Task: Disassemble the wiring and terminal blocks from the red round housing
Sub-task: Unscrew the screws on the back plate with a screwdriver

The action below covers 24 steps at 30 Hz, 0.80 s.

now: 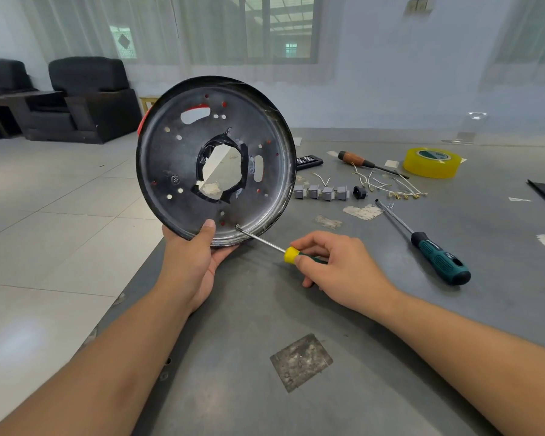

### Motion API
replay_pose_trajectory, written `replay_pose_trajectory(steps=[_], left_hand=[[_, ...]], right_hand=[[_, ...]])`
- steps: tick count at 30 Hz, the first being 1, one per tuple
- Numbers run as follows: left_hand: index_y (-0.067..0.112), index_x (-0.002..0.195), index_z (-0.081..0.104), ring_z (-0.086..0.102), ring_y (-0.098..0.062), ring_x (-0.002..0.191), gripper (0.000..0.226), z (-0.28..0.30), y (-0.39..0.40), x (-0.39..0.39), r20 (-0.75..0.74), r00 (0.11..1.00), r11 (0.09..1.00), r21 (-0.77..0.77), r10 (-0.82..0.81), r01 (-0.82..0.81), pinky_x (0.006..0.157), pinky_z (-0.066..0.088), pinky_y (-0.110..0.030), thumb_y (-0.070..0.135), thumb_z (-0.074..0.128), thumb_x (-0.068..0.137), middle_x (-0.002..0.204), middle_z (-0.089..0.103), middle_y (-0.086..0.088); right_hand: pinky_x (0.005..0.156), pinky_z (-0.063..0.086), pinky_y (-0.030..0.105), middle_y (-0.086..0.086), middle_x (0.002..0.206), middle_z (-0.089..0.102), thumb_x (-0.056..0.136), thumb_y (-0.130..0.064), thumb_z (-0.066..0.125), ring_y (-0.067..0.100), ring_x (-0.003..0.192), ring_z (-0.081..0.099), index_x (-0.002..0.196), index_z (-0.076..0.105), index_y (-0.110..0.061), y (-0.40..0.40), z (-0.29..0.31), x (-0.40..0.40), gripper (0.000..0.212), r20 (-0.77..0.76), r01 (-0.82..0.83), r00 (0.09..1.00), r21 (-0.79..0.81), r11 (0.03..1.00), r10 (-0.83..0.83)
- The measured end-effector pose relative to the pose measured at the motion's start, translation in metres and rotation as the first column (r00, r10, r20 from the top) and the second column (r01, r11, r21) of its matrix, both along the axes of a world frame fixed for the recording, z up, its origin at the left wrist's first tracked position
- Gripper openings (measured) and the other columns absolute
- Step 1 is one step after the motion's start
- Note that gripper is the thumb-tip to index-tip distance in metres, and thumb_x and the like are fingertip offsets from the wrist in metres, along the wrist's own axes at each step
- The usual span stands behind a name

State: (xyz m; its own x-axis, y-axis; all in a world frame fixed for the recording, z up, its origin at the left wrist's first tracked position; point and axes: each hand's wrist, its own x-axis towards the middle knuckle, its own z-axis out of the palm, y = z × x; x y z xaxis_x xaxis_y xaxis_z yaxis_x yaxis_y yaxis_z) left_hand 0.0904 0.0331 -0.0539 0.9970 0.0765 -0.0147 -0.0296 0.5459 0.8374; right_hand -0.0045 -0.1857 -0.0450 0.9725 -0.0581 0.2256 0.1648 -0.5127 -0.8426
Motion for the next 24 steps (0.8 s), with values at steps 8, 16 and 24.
replay_pose_trajectory(steps=[8,16,24], left_hand=[[0.022,0.149,0.041,0.071,-0.032,0.117,0.051,-0.002,0.000,0.001,0.013,1.000,1.000,0.012,0.004,-0.004,0.087,0.063,-0.057,-0.003,0.054,0.106,0.142,0.064,-0.008],[0.028,0.138,0.039,0.070,-0.020,0.116,0.046,-0.007,-0.007,-0.002,0.155,0.984,0.976,0.185,0.090,-0.118,0.082,0.065,-0.045,0.001,0.057,0.105,0.135,0.061,0.003],[0.027,0.141,0.036,0.067,-0.016,0.118,0.047,-0.009,-0.009,-0.003,0.207,0.970,0.942,0.282,0.124,-0.180,0.080,0.065,-0.042,0.005,0.058,0.105,0.133,0.057,0.011]], right_hand=[[0.057,0.052,0.018,-0.017,0.093,0.075,0.092,-0.033,0.070,0.013,0.061,0.073,0.099,0.070,-0.031,0.001,0.001,-0.001,0.007,-0.014,0.018,1.000,-0.001,1.000,-0.018],[0.049,0.048,0.024,0.009,0.089,0.078,0.093,-0.021,0.068,0.017,0.058,0.066,0.101,0.069,-0.008,0.018,0.018,0.002,0.015,-0.318,0.075,0.946,0.379,0.923,0.053],[0.044,0.047,0.020,0.013,0.079,0.075,0.096,-0.021,0.061,0.015,0.052,0.060,0.105,0.068,0.002,0.022,0.036,0.003,0.026,-0.533,0.159,0.837,0.455,0.876,0.126]])
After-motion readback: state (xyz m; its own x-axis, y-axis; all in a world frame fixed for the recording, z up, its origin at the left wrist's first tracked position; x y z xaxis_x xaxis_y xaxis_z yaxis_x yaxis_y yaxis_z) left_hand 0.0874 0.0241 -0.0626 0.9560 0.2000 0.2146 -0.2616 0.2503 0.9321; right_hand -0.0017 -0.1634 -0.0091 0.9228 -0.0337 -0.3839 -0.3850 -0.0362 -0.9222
